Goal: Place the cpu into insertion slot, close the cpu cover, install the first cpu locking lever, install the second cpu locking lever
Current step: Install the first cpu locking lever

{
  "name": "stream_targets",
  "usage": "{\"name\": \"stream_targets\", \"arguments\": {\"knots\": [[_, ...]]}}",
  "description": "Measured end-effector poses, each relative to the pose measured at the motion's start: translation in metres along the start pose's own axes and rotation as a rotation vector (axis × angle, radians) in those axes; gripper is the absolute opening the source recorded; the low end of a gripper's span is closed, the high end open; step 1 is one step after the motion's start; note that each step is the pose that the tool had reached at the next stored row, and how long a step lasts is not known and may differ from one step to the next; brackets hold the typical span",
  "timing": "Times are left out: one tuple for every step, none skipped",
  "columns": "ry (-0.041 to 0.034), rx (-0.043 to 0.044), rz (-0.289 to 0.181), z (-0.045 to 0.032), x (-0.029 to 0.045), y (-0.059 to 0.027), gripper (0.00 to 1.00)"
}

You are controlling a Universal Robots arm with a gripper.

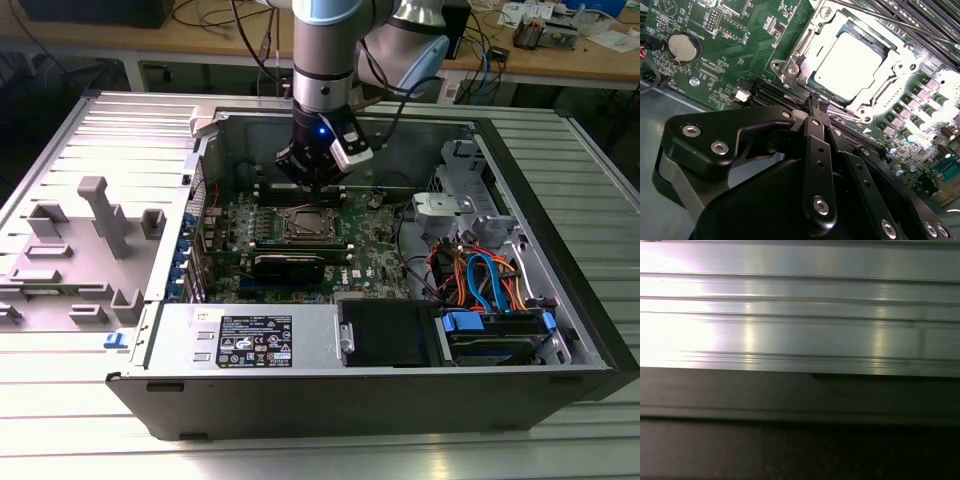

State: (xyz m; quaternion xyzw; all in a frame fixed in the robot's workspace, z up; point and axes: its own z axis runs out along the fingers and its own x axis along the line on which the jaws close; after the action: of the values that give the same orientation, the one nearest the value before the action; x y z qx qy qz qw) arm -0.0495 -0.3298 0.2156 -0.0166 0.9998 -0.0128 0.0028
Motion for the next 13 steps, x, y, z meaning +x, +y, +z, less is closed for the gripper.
{"name": "stream_targets", "arguments": {"knots": [[0.0000,0.0002,0.000,0.0002,-0.0007,0.0000,0.11],[0.0000,0.0003,0.000,0.0006,-0.0017,0.0001,0.11],[0.0000,0.0004,0.000,0.0009,-0.0022,0.0001,0.11],[0.0000,0.0005,0.000,0.0012,-0.0027,0.0002,0.11],[-0.0001,0.0006,0.000,0.0015,-0.0030,0.0002,0.11],[-0.0001,0.0007,0.000,0.0020,-0.0032,0.0004,0.11],[0.0000,0.0008,0.000,0.0024,-0.0034,0.0005,0.11],[-0.0001,0.0008,0.000,0.0031,-0.0035,0.0005,0.11],[0.0000,0.0009,0.000,0.0037,-0.0037,0.0005,0.11],[0.0000,0.0010,0.000,0.0038,-0.0037,0.0005,0.11],[0.0001,0.0010,0.000,0.0038,-0.0037,0.0005,0.11],[0.0001,0.0009,0.000,0.0039,-0.0038,0.0005,0.11],[0.0000,0.0008,0.000,0.0040,-0.0038,0.0005,0.11]]}}
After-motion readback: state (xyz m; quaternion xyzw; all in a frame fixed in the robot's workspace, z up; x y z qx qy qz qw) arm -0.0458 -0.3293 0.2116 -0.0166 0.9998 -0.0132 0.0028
